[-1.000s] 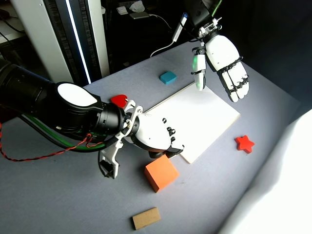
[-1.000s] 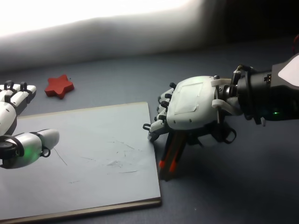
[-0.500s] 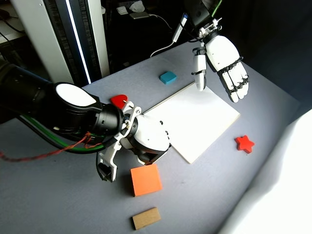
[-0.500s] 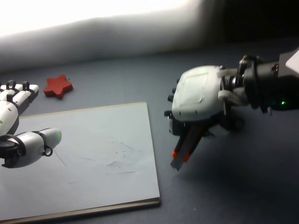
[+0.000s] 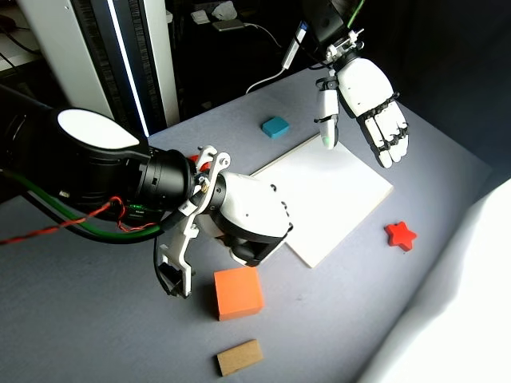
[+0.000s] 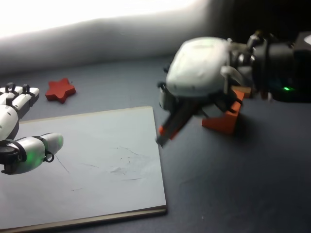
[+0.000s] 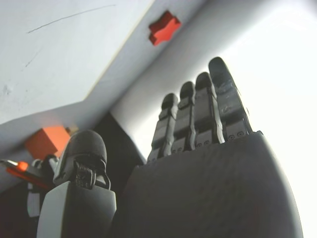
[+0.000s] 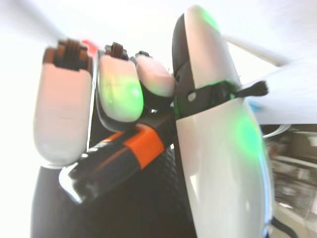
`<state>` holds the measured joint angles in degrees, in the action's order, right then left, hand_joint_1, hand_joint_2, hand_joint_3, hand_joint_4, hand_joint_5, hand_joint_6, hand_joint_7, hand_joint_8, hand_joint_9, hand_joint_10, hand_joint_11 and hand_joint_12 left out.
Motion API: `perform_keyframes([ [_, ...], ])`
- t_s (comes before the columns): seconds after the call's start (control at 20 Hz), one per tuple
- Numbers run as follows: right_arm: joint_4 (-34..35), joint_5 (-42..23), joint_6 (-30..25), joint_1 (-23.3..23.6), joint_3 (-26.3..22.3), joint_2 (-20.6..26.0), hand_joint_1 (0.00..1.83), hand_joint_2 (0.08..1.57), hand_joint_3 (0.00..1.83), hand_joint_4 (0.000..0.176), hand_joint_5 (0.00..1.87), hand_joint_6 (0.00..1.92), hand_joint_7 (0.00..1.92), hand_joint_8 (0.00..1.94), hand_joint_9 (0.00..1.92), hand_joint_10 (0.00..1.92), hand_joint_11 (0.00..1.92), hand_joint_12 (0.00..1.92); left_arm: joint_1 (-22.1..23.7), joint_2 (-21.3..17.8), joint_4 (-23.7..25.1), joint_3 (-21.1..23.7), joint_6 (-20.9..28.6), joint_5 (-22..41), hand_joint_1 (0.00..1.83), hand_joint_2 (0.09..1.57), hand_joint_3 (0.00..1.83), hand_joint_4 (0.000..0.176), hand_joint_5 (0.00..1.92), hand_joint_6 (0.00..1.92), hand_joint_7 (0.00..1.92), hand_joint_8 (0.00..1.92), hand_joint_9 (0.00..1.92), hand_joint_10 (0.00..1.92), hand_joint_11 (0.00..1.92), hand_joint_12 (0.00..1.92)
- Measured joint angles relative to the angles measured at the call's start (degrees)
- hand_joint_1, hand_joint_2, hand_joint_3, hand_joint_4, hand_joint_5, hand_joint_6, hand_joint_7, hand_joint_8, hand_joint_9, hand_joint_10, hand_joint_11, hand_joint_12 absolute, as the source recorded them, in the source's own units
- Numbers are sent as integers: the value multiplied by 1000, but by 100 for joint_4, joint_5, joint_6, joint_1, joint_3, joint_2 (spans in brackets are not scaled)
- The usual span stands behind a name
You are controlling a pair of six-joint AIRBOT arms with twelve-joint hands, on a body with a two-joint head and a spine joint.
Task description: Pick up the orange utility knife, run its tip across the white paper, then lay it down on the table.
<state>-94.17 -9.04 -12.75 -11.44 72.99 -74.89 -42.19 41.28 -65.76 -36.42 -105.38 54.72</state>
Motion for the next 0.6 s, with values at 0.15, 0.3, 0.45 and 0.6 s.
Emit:
perform_keyframes([
  [0.15,74,199,404,107,24,-181,1504,1270,0,176,1311,1921,1513,1941,1607,1921,1663,1921,0,0,-24,0,0,2,0,1321,0,22,20,2,67,4,81,7,0,511],
  [0.3,68,-101,1071,177,98,-216,1502,1272,0,176,1307,1921,1484,1941,1579,1921,1640,1921,0,28,-11,-24,0,2,0,1325,0,18,19,0,59,1,69,0,0,478],
  [0.45,1064,-802,2914,140,466,-188,1504,1257,0,176,1311,1921,1490,1941,1579,1921,1635,1921,0,31,-22,-31,0,7,14,1324,0,20,37,5,62,1,73,1,0,499],
  [0.6,2697,-824,4988,7,518,-122,1486,1260,0,176,1295,1921,1480,1941,1578,1921,1633,1921,-11,31,-17,-52,0,-4,0,1324,0,21,22,3,41,8,59,2,0,411],
])
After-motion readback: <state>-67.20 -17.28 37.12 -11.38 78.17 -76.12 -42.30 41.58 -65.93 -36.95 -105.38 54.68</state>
